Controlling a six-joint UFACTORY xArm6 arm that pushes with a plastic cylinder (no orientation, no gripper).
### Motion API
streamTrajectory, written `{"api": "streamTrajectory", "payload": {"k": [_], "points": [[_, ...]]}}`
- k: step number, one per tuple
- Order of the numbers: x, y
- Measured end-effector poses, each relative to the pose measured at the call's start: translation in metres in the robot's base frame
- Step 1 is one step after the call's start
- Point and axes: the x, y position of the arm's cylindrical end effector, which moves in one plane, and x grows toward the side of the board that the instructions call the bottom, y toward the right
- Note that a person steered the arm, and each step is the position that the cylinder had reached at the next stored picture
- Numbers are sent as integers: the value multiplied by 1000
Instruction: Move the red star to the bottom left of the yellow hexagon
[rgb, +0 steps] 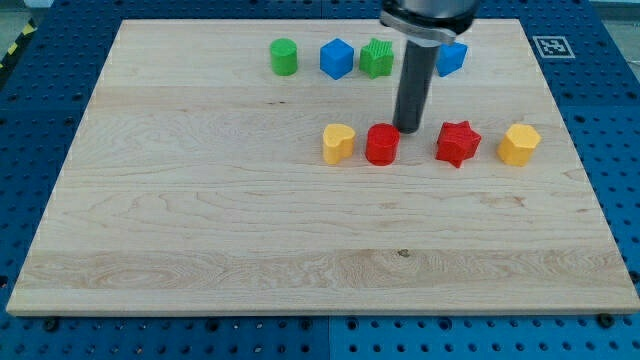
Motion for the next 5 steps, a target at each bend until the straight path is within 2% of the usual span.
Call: {"api": "streamTrajectory", "payload": {"k": [5], "points": [[42, 53]]}}
